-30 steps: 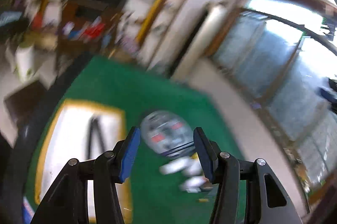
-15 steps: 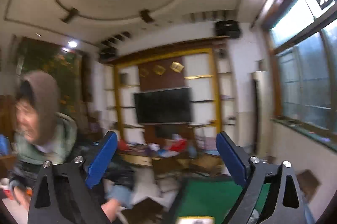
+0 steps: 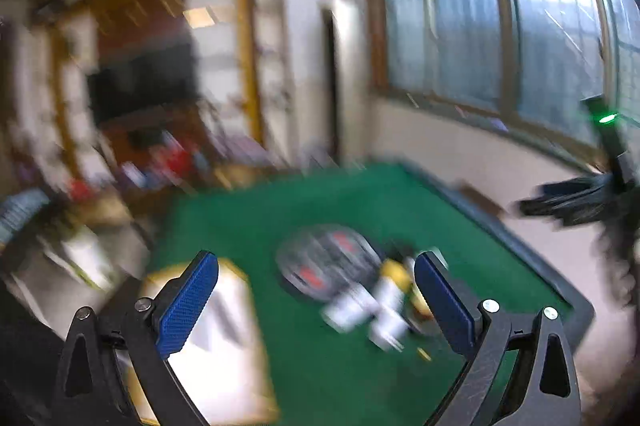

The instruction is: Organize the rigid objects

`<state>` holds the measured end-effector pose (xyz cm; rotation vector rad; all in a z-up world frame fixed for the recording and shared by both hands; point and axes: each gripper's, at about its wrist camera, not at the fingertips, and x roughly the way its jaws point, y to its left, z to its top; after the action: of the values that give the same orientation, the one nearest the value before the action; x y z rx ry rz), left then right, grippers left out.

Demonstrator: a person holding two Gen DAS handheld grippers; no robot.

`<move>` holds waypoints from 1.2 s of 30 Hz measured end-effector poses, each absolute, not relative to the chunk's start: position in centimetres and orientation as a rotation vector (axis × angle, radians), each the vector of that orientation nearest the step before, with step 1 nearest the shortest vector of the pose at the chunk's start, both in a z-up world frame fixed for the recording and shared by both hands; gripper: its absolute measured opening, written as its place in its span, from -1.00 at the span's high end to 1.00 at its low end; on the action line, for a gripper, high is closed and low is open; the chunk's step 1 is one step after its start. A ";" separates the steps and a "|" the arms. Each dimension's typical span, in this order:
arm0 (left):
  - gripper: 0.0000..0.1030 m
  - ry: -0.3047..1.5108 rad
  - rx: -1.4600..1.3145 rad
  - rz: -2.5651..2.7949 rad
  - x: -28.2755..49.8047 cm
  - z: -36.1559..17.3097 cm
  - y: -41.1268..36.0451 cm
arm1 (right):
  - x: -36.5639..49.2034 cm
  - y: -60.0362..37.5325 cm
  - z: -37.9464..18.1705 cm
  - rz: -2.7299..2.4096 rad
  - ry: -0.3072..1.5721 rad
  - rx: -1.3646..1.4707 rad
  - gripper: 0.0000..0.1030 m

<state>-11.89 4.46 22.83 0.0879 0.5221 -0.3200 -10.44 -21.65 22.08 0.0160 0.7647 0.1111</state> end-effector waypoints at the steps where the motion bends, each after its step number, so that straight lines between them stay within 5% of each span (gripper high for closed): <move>1: -0.88 0.592 0.095 -0.343 -10.1 19.1 2.5 | -9.6 -20.6 18.9 0.115 0.799 0.029 -0.64; 5: -0.56 0.783 0.206 -0.372 -6.8 10.5 -3.2 | -5.4 -20.3 7.9 0.081 0.922 0.029 -0.43; 17: -0.55 0.872 0.285 -0.450 -2.5 5.3 -6.2 | -1.4 -23.4 5.6 0.177 0.892 0.199 -0.43; 18: -0.49 0.868 0.294 -0.461 -2.7 5.3 -6.5 | -1.2 -23.2 5.3 0.182 0.894 0.201 -0.43; 20: 0.04 0.868 0.315 -0.489 -3.1 5.2 -7.1 | -1.0 -22.9 4.9 0.192 0.902 0.201 -0.43; 21: 0.09 0.874 0.332 -0.497 -3.2 5.2 -7.3 | -1.0 -22.7 4.8 0.196 0.904 0.196 -0.43; 36: 0.18 0.874 0.245 -0.447 -3.1 4.1 -7.4 | -2.2 -24.3 6.2 0.162 0.871 0.248 -0.43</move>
<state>-3.10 -7.38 4.14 0.2453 0.8736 -0.4468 -2.21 -24.34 6.20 0.2481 0.8710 0.1620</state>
